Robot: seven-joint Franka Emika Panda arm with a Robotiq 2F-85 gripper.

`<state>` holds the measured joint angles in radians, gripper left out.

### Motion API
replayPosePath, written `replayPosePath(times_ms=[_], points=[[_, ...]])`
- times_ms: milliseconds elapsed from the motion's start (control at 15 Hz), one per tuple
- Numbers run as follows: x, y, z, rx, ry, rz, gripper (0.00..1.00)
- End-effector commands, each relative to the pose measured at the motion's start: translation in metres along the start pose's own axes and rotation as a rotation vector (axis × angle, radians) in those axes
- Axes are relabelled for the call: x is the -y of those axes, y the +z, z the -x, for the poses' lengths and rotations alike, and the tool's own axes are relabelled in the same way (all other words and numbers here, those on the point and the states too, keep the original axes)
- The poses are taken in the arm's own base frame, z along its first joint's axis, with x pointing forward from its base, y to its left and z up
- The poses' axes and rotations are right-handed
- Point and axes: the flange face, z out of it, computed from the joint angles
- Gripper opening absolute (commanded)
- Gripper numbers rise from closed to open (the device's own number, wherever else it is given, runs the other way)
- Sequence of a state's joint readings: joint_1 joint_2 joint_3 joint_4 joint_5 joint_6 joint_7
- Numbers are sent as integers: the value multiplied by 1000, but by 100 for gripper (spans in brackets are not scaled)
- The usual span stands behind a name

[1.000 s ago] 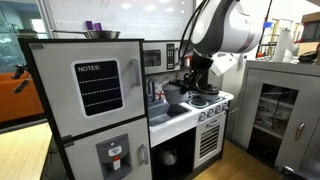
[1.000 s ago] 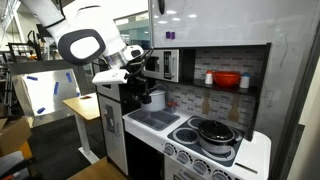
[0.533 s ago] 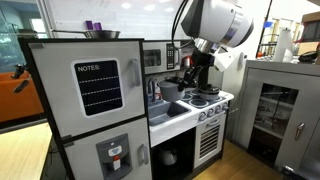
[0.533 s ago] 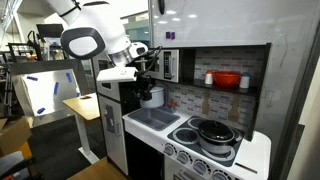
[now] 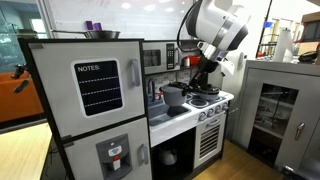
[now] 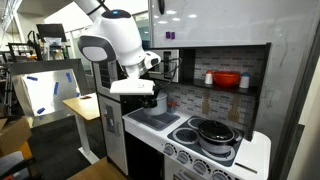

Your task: Put the pot on the left side of the stovetop in the sink

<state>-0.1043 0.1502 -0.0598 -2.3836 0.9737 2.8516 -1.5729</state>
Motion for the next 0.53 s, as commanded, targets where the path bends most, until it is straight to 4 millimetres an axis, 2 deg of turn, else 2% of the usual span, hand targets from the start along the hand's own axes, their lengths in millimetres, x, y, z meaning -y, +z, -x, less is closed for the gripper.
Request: replayPosePath(times_ms=[0, 467], points=[[-13, 18, -1, -30, -32, -34, 8], [-17, 44, -17, -64, -75, -63, 8]])
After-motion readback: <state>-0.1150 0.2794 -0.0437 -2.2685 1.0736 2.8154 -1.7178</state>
